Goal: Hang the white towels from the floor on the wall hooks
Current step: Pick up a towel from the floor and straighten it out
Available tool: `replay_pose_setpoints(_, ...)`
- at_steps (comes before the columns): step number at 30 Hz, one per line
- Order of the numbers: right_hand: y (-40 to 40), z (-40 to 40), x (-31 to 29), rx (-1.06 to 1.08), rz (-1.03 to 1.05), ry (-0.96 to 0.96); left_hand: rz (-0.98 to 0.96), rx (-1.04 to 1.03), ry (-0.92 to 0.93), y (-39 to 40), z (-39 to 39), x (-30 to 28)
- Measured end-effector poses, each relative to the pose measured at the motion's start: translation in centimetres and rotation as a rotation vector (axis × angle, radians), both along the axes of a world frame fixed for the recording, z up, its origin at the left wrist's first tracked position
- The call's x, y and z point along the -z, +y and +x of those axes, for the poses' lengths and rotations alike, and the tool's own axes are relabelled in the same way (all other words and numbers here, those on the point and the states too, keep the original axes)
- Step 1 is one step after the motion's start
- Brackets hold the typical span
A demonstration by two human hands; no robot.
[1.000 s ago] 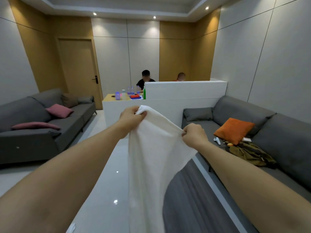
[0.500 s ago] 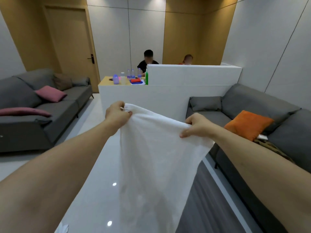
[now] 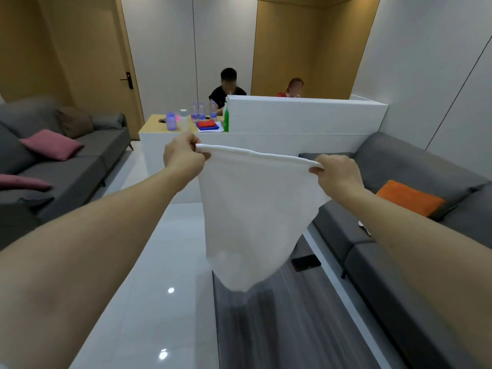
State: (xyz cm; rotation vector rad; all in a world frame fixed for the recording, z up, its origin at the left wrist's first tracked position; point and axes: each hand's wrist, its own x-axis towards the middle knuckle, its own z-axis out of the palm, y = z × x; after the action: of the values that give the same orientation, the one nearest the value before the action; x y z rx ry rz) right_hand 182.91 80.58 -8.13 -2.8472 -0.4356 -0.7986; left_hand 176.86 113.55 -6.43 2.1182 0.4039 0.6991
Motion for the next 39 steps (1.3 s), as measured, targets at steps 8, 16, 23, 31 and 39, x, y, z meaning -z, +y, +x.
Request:
replay_pose_setpoints(8, -5.1, -1.3, 7.3, -0.075, 0.146, 0.032, -0.02, -0.02, 0.103, -3.8, -0.8, 6.7)
replay_pose_setpoints(16, -11.4, -8.0, 20.8, -0.171, 0.061, 0.306, 0.059, -0.113, 0.41, -12.1, -10.5, 20.0)
replay_pose_setpoints(23, -18.1, -17.5, 31.5, -0.16, -0.02, 0.54, 0.061, -0.055, 0.674, -19.4, -21.3, 30.4)
replay_pose_setpoints(31, -22.5, -30.9, 35.4, -0.088, 0.042, 0.698, 0.052, 0.092, 0.911, -22.7, -33.9, 35.7)
replay_pose_setpoints(39, -24.8, -41.6, 35.0, -0.027, -0.032, 0.746, 0.058, 0.169, 0.866, -23.7, -43.7, 36.3)
